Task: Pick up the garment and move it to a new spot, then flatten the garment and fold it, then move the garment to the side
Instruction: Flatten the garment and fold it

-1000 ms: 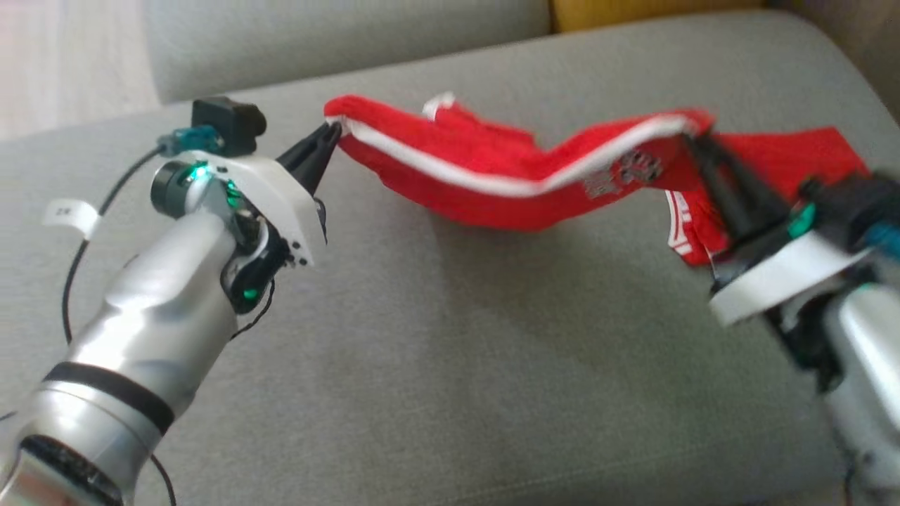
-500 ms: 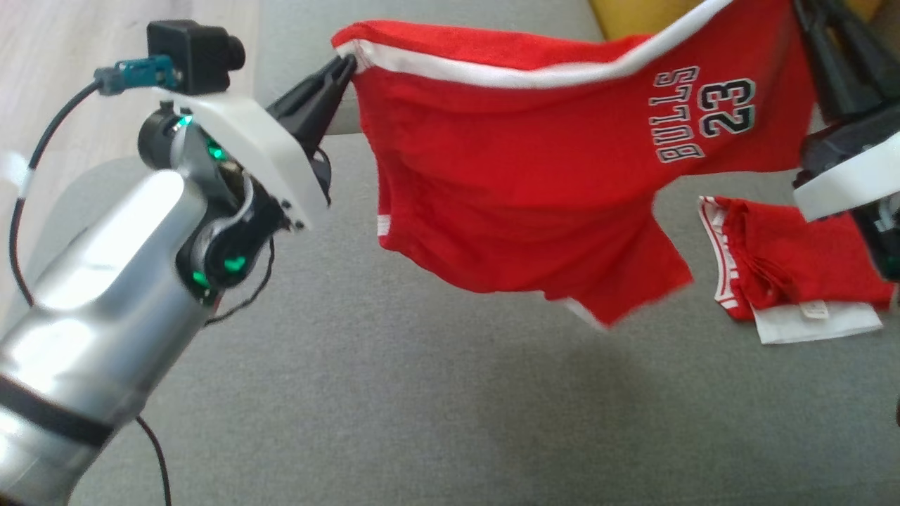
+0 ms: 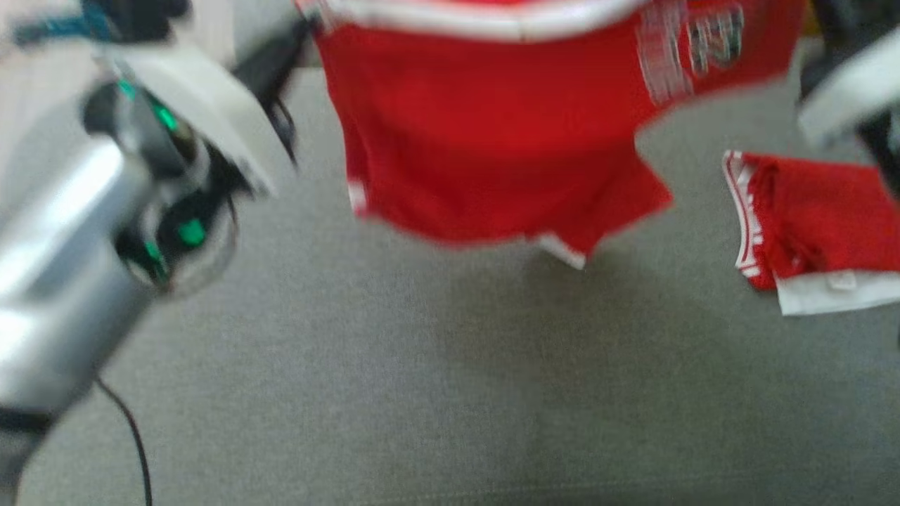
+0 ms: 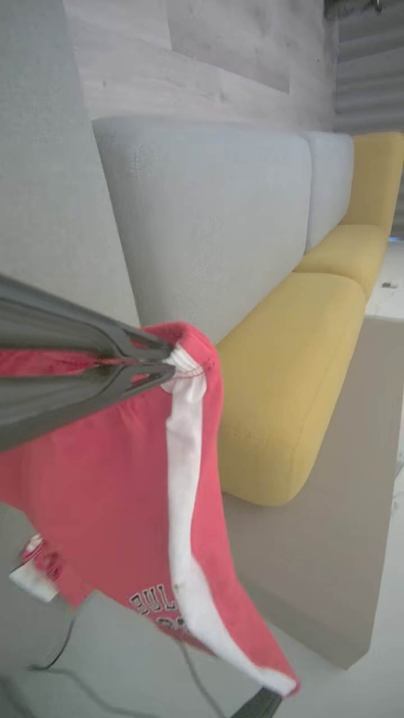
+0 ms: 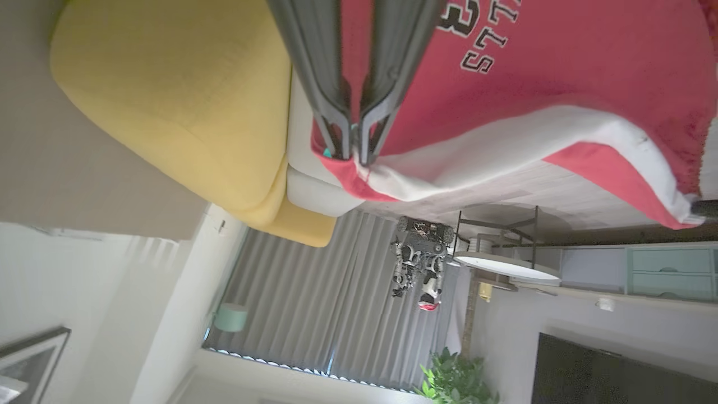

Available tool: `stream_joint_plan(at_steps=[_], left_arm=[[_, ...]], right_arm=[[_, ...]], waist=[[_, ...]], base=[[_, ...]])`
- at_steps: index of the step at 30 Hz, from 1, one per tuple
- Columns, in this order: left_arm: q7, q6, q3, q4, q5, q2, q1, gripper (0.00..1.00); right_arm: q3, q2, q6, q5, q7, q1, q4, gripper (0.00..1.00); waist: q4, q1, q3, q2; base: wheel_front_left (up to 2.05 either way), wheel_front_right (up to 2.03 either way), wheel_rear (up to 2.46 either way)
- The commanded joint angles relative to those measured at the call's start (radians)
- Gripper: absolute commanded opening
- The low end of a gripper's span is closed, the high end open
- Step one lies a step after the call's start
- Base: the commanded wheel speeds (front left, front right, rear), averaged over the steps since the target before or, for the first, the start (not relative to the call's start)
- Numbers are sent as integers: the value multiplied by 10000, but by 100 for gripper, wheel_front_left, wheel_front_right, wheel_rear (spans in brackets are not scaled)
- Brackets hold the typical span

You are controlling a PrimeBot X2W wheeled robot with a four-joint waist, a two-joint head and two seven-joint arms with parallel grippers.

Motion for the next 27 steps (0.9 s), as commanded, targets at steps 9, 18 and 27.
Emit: stream_joint_plan(at_steps=[9, 18, 27], left_arm=[[-1930, -684, 1448, 3713, 1390, -918, -4616, 0], [-3233, -1951, 1160, 6247, 1580, -1911, -4643, 0], [-3283, -2740, 242, 7471, 1679, -2239, -2768, 0]], right_arm=[[1178, 538, -9, -713, -2930, -6010, 4324, 0], [1671, 1320, -9, -408, -5077, -5880, 7313, 0], [3202, 1436, -9, 909, -5103, -3752, 8433, 0]], waist=[[-106, 0, 2108, 0], [255, 0, 2412, 0], [407, 0, 2276, 0]], base=[[0, 0, 0], [0, 0, 0], [0, 0, 0]])
